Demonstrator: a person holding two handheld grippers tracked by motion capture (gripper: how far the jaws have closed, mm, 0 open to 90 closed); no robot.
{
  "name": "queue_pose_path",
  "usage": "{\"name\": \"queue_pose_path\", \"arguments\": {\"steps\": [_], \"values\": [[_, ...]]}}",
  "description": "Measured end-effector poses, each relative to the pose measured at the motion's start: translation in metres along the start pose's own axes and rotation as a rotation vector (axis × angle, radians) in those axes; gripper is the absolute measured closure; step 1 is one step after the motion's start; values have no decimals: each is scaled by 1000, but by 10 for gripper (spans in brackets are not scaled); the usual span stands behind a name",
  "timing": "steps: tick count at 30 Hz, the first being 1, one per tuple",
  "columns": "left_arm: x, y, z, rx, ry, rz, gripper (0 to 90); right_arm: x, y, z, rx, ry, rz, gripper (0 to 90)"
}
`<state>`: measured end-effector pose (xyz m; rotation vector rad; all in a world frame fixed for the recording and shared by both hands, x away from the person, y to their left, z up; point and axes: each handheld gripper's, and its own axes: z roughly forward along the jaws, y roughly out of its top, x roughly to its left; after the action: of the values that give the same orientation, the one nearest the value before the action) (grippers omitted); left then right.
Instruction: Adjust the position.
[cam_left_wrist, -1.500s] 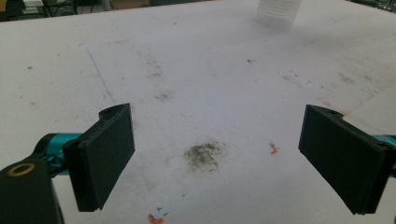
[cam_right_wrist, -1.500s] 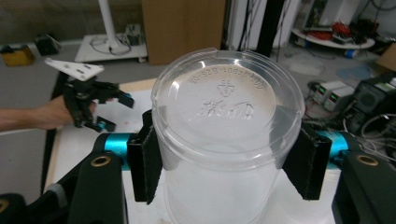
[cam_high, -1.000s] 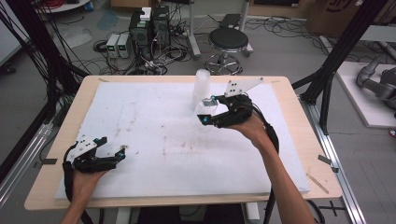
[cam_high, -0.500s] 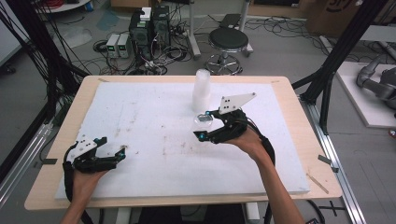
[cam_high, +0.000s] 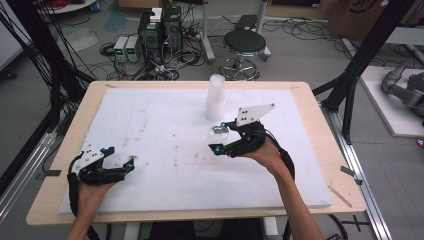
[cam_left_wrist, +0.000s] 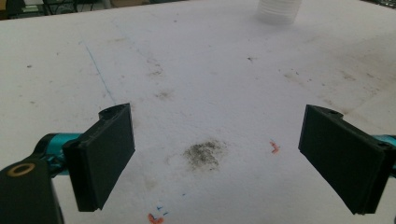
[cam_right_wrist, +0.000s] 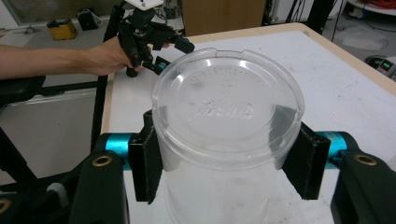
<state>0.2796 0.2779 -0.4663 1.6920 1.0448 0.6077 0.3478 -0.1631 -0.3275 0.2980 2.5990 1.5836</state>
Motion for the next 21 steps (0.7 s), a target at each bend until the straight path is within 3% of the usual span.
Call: {"name": "queue_pose_path", "arguments": {"steps": [8, 13, 15, 21], "values": [[2, 2, -1, -9, -20, -4, 103, -1, 1, 0, -8, 2, -4, 383], [1, 16, -5, -37, -62, 10, 86, -1, 3, -2, -16, 12, -1, 383], [1, 23, -7, -54, -105, 29, 84, -1, 4, -2, -17, 13, -5, 384], [0, 53, -9, -70, -335, 87, 74, -1, 8, -2, -20, 29, -18, 384]]}}
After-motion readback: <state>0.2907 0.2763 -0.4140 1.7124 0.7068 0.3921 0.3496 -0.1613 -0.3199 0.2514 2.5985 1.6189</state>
